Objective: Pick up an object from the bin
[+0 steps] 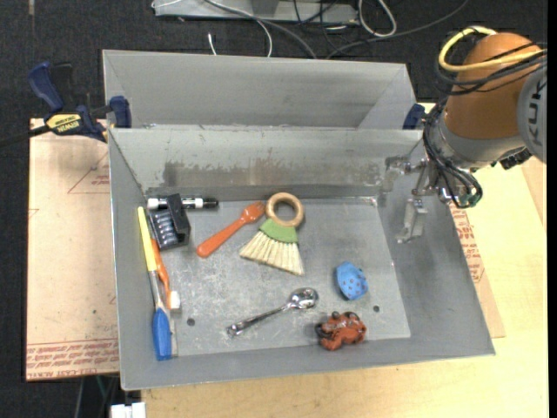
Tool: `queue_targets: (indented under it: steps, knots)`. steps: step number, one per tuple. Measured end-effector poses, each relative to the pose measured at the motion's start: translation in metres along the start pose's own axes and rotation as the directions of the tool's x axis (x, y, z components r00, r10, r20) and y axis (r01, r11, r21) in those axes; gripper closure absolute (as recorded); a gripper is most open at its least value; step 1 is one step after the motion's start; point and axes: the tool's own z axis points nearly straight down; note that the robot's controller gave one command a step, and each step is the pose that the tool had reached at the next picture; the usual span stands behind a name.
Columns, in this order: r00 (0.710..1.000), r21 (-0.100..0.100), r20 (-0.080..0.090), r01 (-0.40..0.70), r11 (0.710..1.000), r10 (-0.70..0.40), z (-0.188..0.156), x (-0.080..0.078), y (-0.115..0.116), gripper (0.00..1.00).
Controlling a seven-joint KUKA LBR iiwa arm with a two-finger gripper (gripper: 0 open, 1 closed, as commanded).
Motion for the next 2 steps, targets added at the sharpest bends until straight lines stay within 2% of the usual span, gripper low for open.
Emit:
queue_targets:
  steps: [1,2]
  knots:
    - [1.000,0.001,0.007,0.002,1.000,-0.002,-0.005,-0.001,0.000,0.00]
    - [0.925,0.003,0.008,0.381,0.925,-0.381,0.064,0.033,0.028,0.00]
